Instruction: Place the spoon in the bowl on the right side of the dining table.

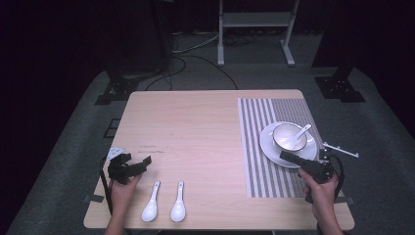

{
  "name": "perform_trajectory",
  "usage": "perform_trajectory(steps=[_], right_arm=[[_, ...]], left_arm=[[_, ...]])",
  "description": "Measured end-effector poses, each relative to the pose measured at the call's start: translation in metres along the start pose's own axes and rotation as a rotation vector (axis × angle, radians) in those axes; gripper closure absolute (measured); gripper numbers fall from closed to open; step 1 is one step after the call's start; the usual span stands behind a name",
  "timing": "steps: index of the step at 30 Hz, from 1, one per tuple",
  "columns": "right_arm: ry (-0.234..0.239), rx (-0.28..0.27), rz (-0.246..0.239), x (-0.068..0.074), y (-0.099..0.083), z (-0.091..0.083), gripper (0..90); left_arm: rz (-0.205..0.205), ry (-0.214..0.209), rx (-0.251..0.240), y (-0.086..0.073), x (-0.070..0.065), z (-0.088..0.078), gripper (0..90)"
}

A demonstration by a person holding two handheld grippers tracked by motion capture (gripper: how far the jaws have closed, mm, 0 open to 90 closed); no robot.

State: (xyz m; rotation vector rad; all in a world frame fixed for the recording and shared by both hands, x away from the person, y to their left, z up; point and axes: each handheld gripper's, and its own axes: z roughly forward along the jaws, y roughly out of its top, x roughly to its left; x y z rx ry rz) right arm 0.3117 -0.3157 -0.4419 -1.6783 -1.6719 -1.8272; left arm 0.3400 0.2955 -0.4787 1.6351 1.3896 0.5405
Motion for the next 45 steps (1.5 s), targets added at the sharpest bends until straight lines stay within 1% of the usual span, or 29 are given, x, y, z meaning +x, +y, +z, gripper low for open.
perform_trajectory(steps=[2, 3, 16, 21, 27, 29, 35, 43, 45], right_arm=[[0.006, 0.003, 0.005, 0.001, -0.003, 0.001, 36.2], [0.005, 0.002, -0.002, 0.001, -0.005, 0.001, 36.3], [0.004, 0.007, -0.024, 0.003, -0.02, -0.002, 36.3], [0.025, 0.006, -0.023, 0.003, -0.028, -0.003, 36.3], [0.032, 0.015, -0.035, 0.005, -0.036, -0.002, 36.3], [0.04, 0.017, -0.031, 0.004, -0.039, -0.002, 36.3], [0.039, 0.02, -0.031, 0.002, -0.048, -0.003, 36.3], [0.02, 0.022, -0.058, 0.005, -0.057, -0.006, 36.2], [0.024, 0.022, -0.057, 0.005, -0.06, -0.007, 36.1]], left_arm=[[-0.001, 0.0, 0.0, 0.0, 0.0, 0.0, 6.6], [-0.001, 0.0, 0.0, 0.0, 0.0, 0.0, 6.6], [-0.001, 0.0, 0.001, 0.0, 0.0, 0.0, 6.6], [-0.002, 0.0, 0.0, 0.0, 0.0, 0.0, 6.6], [-0.001, 0.0, 0.0, 0.0, 0.0, 0.0, 6.6], [-0.002, 0.0, 0.0, 0.0, 0.0, 0.0, 6.6], [-0.001, 0.0, 0.0, 0.0, 0.0, 0.0, 6.6], [0.0, 0.001, -0.001, 0.0, 0.0, 0.0, 6.6], [0.0, 0.001, -0.001, 0.0, 0.0, 0.0, 6.6]])
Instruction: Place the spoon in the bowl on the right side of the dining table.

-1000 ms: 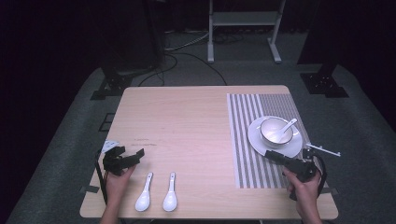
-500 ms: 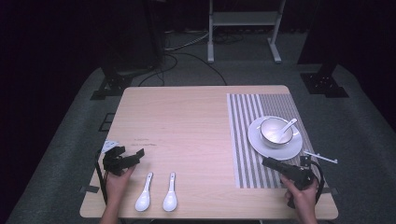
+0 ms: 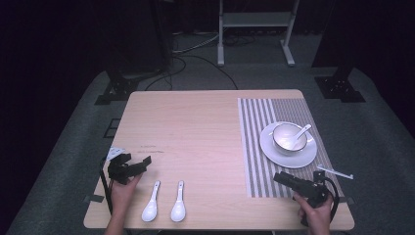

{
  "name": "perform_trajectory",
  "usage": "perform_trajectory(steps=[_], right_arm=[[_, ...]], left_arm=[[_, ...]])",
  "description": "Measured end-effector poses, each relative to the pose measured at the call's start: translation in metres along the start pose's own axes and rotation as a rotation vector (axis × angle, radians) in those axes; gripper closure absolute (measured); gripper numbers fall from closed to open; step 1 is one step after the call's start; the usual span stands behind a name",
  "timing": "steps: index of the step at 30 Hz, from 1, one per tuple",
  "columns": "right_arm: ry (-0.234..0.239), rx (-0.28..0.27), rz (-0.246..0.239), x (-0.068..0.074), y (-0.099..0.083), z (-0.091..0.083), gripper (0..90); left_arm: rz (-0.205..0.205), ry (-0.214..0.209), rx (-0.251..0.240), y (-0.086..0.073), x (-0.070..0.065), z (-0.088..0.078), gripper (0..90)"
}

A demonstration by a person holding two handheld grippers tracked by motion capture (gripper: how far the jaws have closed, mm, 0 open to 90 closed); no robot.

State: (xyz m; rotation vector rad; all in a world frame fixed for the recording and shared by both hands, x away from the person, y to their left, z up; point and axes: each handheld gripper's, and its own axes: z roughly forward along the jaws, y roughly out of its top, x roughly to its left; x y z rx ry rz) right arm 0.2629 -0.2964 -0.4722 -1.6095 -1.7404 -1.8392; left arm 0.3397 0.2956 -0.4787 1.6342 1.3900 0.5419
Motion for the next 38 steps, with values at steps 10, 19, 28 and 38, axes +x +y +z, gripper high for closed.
perform_trajectory(steps=[10, 19, 28, 38], right_arm=[[-0.005, -0.009, -0.009, 0.003, -0.012, -0.005, 35.6], [0.001, -0.016, -0.01, 0.007, -0.02, -0.014, 34.8], [0.009, -0.047, 0.002, 0.01, -0.031, -0.027, 33.5], [0.046, -0.081, 0.044, 0.005, -0.044, -0.034, 33.0]], left_arm=[[0.002, 0.0, 0.002, 0.0, 0.0, 0.0, 6.6], [0.002, 0.0, 0.002, 0.0, 0.0, 0.0, 6.6], [0.002, 0.0, 0.003, 0.0, 0.0, 0.0, 6.6], [-0.004, -0.001, 0.002, 0.0, 0.001, 0.0, 6.6]])
